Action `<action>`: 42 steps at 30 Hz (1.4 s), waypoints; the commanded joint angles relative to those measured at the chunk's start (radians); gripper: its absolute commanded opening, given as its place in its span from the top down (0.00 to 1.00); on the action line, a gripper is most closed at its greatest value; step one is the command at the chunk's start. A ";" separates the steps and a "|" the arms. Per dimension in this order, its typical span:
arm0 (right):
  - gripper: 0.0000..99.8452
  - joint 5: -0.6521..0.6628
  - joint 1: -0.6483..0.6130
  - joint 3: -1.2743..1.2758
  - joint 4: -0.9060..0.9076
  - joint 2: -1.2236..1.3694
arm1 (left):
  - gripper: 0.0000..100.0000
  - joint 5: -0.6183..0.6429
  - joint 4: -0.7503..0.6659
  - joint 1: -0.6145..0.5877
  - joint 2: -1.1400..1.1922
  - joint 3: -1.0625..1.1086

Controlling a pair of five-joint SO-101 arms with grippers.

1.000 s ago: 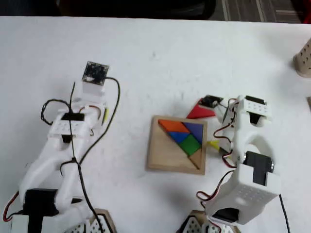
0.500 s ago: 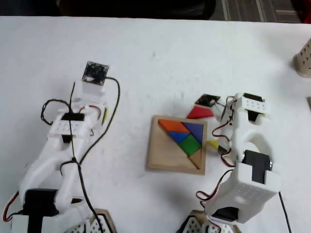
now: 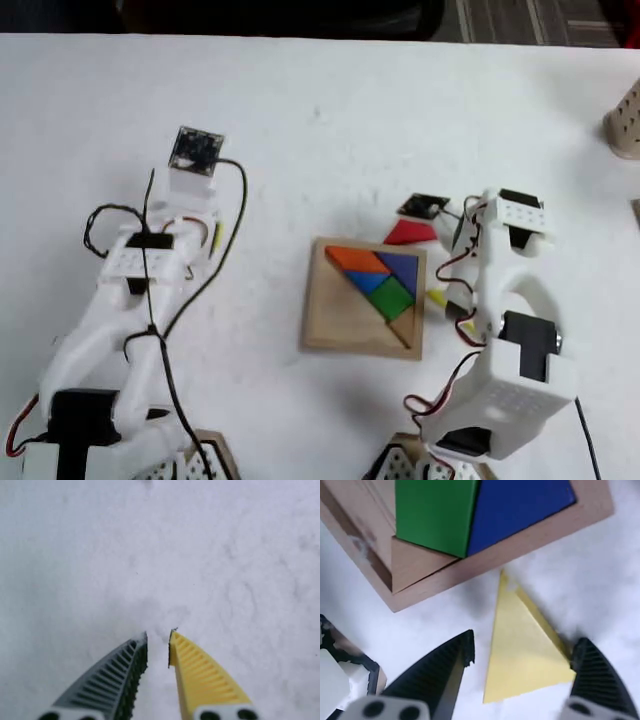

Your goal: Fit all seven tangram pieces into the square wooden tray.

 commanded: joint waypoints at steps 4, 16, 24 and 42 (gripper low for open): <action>0.65 0.008 0.054 -0.046 -0.001 -0.025 | 0.89 -0.011 -0.029 0.024 -0.015 -0.003; 0.67 0.008 0.122 -0.049 -0.001 -0.015 | 0.89 -0.011 -0.029 0.024 -0.015 -0.003; 0.67 0.009 0.091 -0.023 -0.048 -0.015 | 0.89 -0.011 -0.029 0.024 -0.015 -0.003; 0.73 0.043 0.047 0.118 -0.168 -0.012 | 0.89 -0.011 -0.029 0.022 -0.015 -0.003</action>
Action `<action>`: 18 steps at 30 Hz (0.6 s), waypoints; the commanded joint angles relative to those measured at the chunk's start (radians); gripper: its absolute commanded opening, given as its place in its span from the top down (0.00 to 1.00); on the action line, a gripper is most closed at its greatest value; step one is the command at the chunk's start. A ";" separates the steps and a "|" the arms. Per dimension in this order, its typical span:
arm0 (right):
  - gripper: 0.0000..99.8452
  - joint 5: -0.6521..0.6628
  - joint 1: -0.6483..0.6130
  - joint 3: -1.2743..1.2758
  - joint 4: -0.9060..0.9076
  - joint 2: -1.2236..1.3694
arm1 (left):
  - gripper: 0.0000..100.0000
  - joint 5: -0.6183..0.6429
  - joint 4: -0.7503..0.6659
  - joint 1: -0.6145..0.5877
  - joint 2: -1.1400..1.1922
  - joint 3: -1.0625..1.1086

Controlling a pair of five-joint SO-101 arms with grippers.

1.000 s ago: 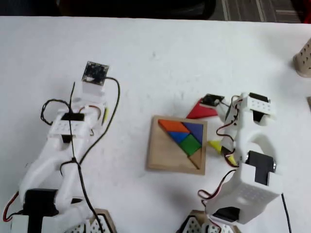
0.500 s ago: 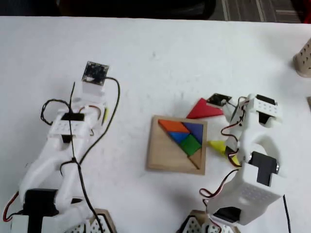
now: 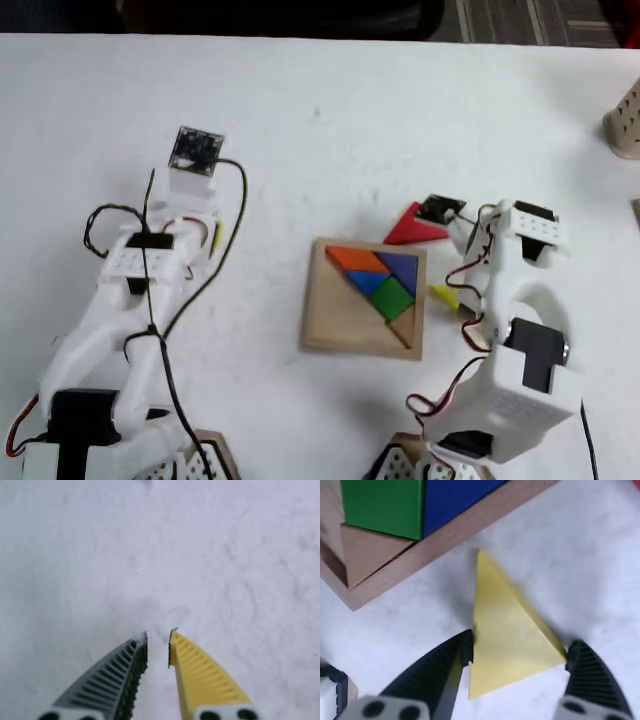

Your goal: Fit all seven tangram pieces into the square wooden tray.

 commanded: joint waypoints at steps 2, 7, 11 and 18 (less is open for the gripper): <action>0.73 0.021 0.005 0.017 -0.021 0.015 | 0.89 -0.011 -0.029 0.022 -0.015 -0.003; 0.74 0.014 0.030 0.017 -0.016 0.015 | 0.89 -0.011 -0.029 0.022 -0.015 -0.003; 0.80 0.014 0.042 0.017 -0.015 0.012 | 0.89 -0.011 -0.029 0.022 -0.015 -0.003; 0.81 0.009 0.044 -0.026 0.085 0.002 | 0.89 -0.011 -0.029 0.022 -0.015 -0.003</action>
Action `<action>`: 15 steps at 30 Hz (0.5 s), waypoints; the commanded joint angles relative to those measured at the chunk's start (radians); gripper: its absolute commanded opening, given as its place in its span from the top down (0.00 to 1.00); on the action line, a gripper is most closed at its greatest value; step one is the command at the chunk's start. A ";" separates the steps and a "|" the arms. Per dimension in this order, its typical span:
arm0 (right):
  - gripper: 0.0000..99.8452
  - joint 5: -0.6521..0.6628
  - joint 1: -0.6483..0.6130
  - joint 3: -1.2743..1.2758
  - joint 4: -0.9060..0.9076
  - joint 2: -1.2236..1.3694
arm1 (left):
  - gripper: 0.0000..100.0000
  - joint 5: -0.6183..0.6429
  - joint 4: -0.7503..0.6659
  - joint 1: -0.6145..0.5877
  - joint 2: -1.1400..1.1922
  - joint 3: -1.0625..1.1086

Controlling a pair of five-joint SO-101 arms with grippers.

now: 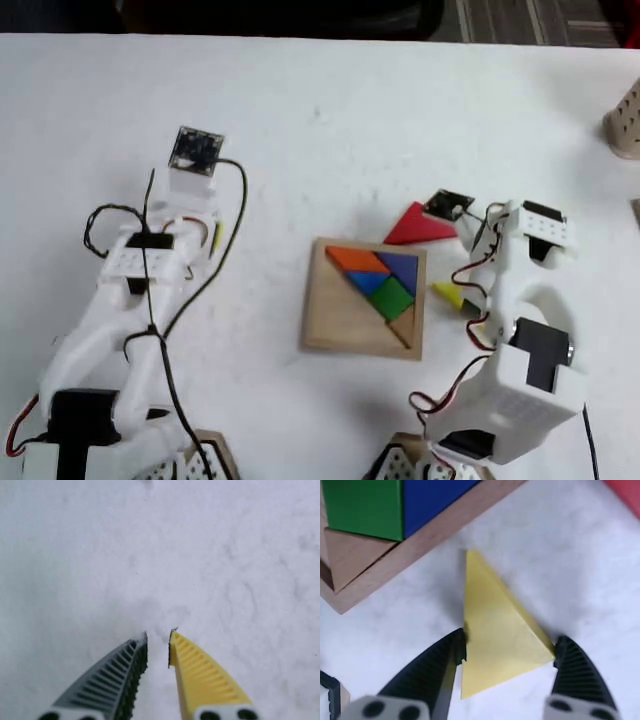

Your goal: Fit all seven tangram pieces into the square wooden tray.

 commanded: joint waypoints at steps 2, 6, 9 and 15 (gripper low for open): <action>0.81 -0.018 0.007 -0.055 0.110 -0.004 | 0.89 -0.011 -0.029 0.022 -0.015 -0.003; 0.81 -0.044 0.005 -0.114 0.177 -0.004 | 0.89 -0.011 -0.029 0.022 -0.015 -0.003; 0.81 -0.058 0.001 -0.150 0.239 -0.004 | 0.89 -0.011 -0.029 0.022 -0.015 -0.003; 0.81 -0.130 -0.019 -0.249 0.357 -0.007 | 0.89 -0.011 -0.029 0.022 -0.015 -0.003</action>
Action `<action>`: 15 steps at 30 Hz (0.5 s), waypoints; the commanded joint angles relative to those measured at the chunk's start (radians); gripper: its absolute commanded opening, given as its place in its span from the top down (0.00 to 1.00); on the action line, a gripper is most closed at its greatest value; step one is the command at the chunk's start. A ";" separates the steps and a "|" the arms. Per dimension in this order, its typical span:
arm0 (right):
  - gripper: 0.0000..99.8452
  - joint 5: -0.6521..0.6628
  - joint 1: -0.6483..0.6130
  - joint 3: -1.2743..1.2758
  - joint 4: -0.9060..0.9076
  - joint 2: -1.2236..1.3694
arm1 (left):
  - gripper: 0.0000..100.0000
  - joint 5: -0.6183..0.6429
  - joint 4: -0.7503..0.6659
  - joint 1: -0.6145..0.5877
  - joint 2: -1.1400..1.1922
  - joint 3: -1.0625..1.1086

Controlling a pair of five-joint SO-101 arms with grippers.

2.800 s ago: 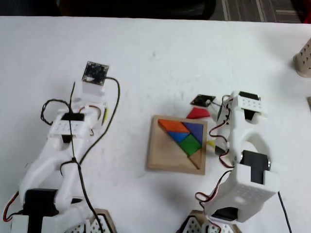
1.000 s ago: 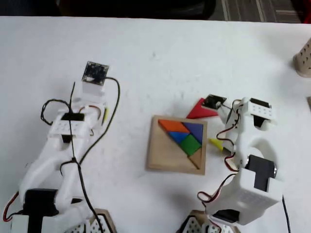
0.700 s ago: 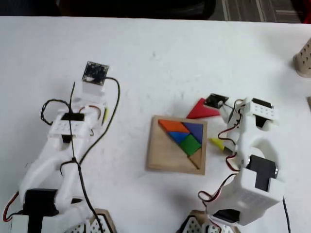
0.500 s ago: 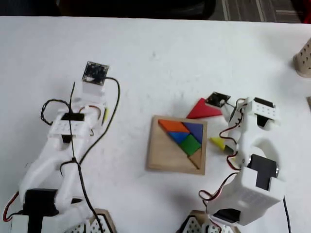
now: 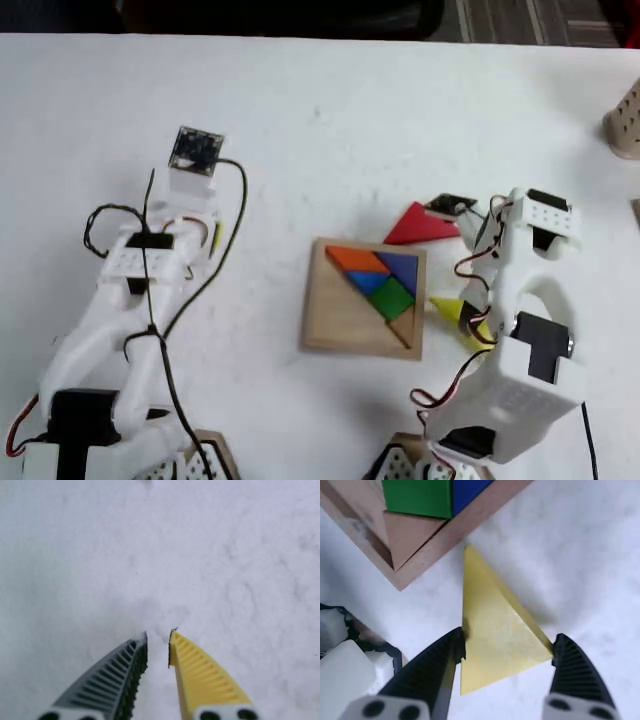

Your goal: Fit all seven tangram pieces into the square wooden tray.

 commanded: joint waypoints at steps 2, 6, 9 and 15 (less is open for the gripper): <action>0.81 -0.058 -0.039 -0.100 0.120 -0.051 | 0.89 -0.011 -0.029 0.022 -0.015 -0.003; 0.81 -0.137 -0.094 -0.101 0.170 -0.173 | 0.89 -0.011 -0.029 0.021 -0.015 -0.003; 0.81 -0.238 -0.174 -0.052 0.168 -0.277 | 0.89 -0.011 -0.029 0.018 -0.015 -0.003; 0.78 -0.342 -0.335 0.061 0.171 -0.427 | 0.89 -0.011 -0.029 0.018 -0.015 -0.003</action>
